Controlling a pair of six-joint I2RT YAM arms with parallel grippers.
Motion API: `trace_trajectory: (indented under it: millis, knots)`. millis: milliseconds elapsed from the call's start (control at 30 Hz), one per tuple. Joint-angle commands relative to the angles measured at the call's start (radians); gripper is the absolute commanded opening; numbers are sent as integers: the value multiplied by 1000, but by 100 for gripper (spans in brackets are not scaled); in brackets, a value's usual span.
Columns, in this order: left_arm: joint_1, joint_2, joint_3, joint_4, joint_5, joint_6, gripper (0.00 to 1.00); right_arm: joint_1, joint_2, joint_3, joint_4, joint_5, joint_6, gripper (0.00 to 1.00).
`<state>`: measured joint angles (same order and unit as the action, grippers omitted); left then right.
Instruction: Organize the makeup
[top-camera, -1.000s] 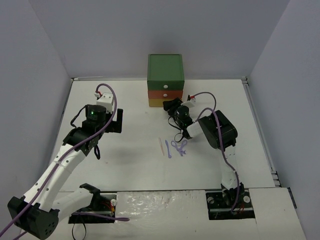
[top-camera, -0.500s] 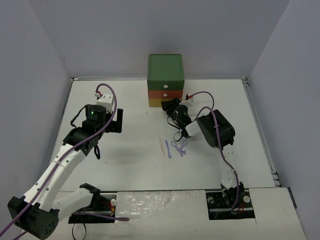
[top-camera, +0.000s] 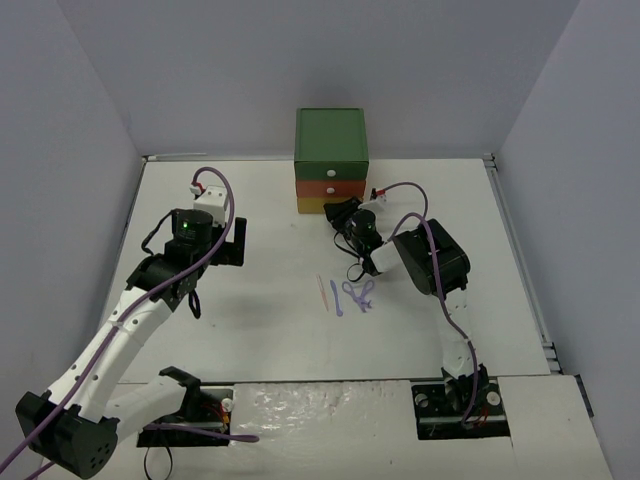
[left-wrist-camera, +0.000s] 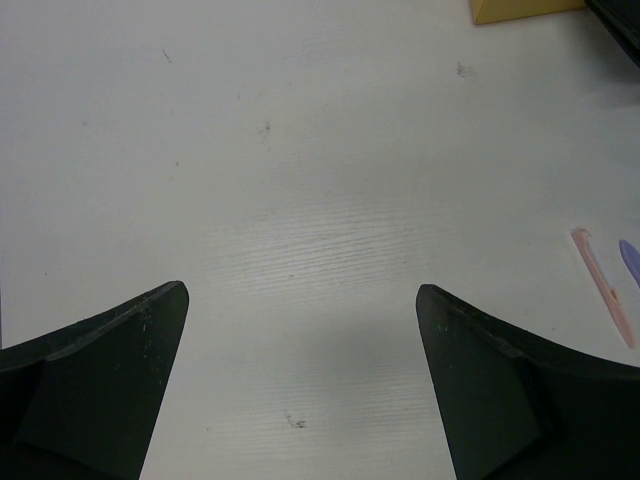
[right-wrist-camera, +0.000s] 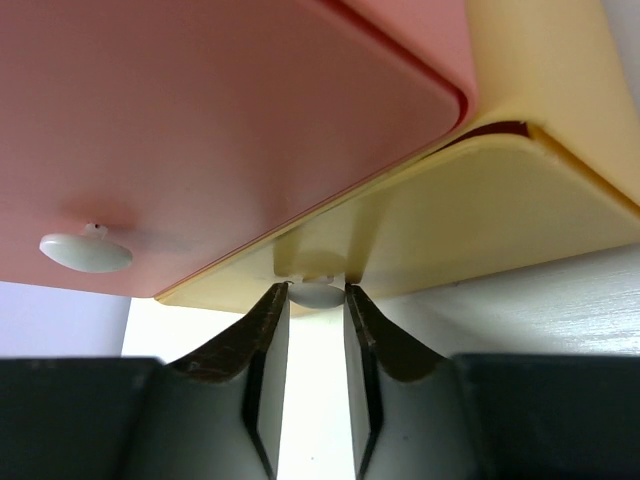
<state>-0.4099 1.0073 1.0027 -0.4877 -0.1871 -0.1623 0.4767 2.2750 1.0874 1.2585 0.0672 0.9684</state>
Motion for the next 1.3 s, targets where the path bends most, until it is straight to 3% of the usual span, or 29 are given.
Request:
trace_trajectory:
  millis: [0,167,533,1067,1200,1267]
  knots:
    - [5,1,34,52,-5,-6,97,-7,-17,24,200,9,23,12]
    - [5,2,36,51,-3,-6,97,-7,-26,-27,261,9,62,0]
    - [6,-2,36,49,-12,-4,97,27,-137,-230,362,23,82,0]
    - [6,-7,34,47,-18,-5,97,84,-353,-465,342,39,60,0]
    - [6,-4,34,46,-16,-6,97,98,-396,-478,285,43,23,9]
    - [6,-5,34,46,-13,-12,97,101,-434,-480,248,47,1,23]
